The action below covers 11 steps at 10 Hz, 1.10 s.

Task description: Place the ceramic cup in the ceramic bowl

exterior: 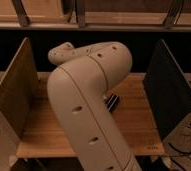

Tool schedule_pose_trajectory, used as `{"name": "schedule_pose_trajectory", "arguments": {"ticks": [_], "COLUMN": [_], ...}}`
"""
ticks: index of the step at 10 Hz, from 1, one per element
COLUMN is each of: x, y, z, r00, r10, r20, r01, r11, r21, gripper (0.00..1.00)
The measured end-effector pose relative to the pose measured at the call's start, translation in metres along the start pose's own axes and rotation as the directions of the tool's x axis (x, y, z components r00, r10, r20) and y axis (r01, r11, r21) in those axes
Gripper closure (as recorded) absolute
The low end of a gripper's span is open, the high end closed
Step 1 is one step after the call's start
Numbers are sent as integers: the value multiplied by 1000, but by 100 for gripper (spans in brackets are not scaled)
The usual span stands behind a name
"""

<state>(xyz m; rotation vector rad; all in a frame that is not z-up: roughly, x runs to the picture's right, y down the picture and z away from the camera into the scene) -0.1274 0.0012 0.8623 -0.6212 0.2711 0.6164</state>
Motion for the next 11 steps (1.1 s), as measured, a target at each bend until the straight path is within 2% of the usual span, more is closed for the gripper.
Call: {"name": "schedule_pose_trajectory", "arguments": {"ticks": [4, 11], "x": [0, 0], "y": [0, 0], "z": [0, 0], "r00": [1000, 1000], "r10": [0, -1], "r20": [0, 0], "r01": [0, 1], "r11": [1000, 1000], "r21": [0, 0], "gripper": [21, 20]}}
